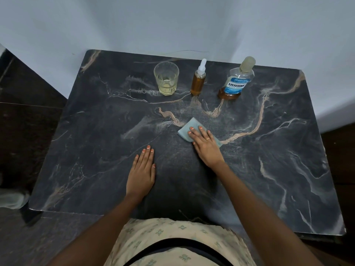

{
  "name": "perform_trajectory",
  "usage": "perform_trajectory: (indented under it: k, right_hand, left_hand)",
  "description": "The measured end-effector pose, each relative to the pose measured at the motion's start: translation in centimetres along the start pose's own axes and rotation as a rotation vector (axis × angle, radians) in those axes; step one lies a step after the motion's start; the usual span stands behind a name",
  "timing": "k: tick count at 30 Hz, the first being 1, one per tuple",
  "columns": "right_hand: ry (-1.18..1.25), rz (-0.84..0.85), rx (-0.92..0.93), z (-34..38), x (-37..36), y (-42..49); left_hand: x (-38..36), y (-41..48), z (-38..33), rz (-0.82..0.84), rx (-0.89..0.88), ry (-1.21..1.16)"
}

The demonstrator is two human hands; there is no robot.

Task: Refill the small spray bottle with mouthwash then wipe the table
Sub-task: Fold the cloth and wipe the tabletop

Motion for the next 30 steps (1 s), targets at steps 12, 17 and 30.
perform_trajectory:
  k: [12, 17, 30]
  right_hand:
    - [0.104, -0.026, -0.162, 7.0, -2.1, -2.0]
    - [0.169, -0.02, -0.243, 9.3, -1.7, -2.9]
    - [0.264, -0.135, -0.368, 5.1, -0.1, -4.6]
  left_hand:
    - [0.2, 0.3, -0.9, 0.038, 0.058, -0.047]
    - [0.7, 0.5, -1.9, 0.027, 0.075, -0.143]
    - [0.9, 0.6, -3.2, 0.063, 0.516, -0.869]
Point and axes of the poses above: each hand's wrist, its own y-axis towards the middle knuckle, its own x-axis out of the back of the hand, z = x × y, the point moved 10 cm from there along y, towards the middle knuckle, and after that the axes turned 7 degrees about x, right-handed, at the moved point
